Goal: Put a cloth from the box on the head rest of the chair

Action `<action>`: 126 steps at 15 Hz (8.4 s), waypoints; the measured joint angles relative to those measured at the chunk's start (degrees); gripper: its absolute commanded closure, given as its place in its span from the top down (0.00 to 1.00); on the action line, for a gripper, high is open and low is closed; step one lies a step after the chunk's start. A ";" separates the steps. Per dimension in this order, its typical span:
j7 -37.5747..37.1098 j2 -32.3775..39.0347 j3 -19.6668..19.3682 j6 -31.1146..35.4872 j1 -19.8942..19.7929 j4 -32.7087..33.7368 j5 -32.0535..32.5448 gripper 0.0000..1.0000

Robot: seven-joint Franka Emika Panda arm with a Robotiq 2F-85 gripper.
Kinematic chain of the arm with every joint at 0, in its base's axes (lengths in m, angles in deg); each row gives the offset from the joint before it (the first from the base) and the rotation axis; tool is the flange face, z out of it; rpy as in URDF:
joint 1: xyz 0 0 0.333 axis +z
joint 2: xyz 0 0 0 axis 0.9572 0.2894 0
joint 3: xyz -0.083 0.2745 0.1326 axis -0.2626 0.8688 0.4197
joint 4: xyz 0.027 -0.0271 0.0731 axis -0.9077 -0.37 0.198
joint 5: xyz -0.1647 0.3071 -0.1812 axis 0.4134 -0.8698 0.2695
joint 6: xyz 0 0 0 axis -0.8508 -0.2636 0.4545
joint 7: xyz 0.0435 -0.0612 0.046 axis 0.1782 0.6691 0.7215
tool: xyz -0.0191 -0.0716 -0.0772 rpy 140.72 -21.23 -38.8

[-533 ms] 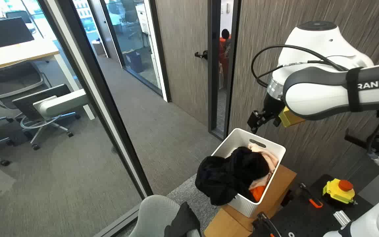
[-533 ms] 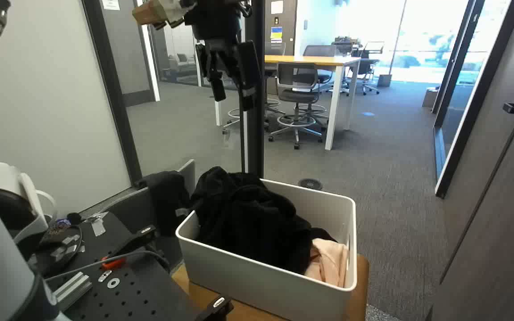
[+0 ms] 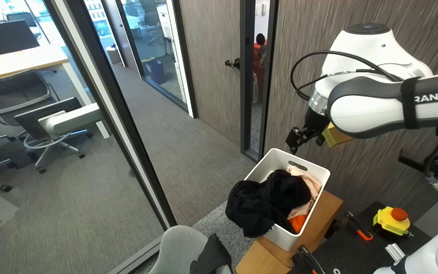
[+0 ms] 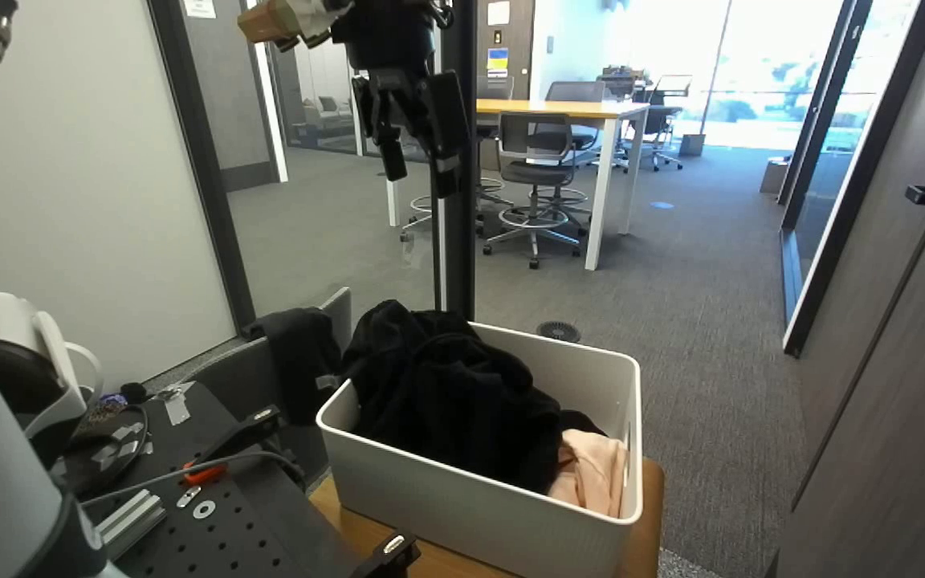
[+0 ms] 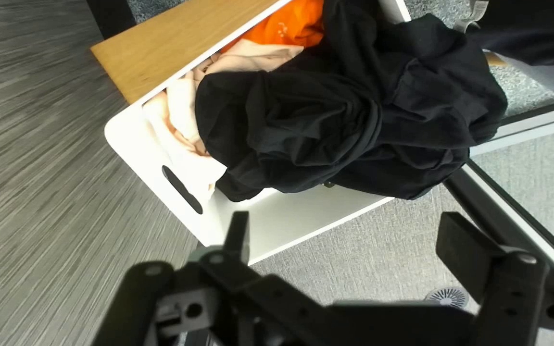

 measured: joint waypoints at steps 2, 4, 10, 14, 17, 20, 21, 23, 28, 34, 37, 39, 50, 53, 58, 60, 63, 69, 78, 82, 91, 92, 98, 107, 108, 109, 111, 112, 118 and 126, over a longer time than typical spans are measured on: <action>0.00 0.27 -0.19 0.00 -0.03 -0.02 0.00 1.00; 0.01 0.71 -0.72 0.04 -0.74 -0.02 0.00 1.00; -0.01 4.01 -4.60 0.84 -7.00 -0.05 1.27 1.00; -0.84 9.45 -6.40 5.08 -11.07 -0.01 2.09 1.00; -3.42 15.73 -6.64 10.53 -12.86 0.35 2.14 1.00; -7.84 23.46 -6.70 14.55 -13.79 1.95 2.14 1.00; -9.52 26.45 -6.84 15.06 -13.88 3.03 2.14 1.00; -12.80 32.66 -7.40 15.37 -13.82 5.98 2.13 1.00; -17.63 47.74 -10.55 18.07 -11.64 15.02 -1.50 1.00; -17.53 60.84 -12.63 19.79 -9.26 25.12 -10.39 1.00; -17.19 65.61 -12.60 19.76 -9.20 28.63 -14.79 1.00; -17.19 68.31 -12.64 19.77 -9.20 30.53 -16.61 1.00; -17.19 77.38 -13.43 20.74 -9.22 37.69 -19.07 1.00; -17.19 78.31 -13.44 20.74 -9.22 38.58 -19.07 1.00; -17.18 78.94 -13.46 20.74 -9.22 39.33 -19.07 0.66; -17.18 78.94 -13.47 20.74 -9.22 39.39 -19.07 0.49; -17.18 78.94 -13.47 20.74 -9.22 39.43 -19.07 0.27; -17.17 78.94 -13.48 20.74 -9.21 39.45 -19.07 0.05; -16.66 78.94 -13.48 20.74 -9.16 39.45 -19.07 0.07; -13.95 77.85 -12.95 21.52 -8.83 38.98 -19.07 0.07; 4.28 58.79 -4.86 23.58 -10.97 25.86 -26.41 0.07; 7.67 55.79 -3.71 22.75 -11.43 24.17 -28.22 0.07; 21.70 37.20 -3.08 12.13 -9.59 17.39 -35.59 0.07; 19.58 23.11 -4.33 4.46 1.36 20.95 -32.21 0.07; 19.18 22.95 -3.99 4.42 2.66 22.06 -31.68 0.07; 18.85 22.91 -3.60 4.41 3.86 23.18 -31.27 0.07; 18.60 22.93 -2.68 4.41 6.14 25.19 -30.80 0.07; 18.57 22.94 -2.25 4.41 7.20 26.01 -30.70 0.07; 18.91 23.92 -0.17 4.48 12.67 27.62 -30.69 0.07; 20.60 30.48 3.02 6.86 16.69 27.49 -30.69 0.07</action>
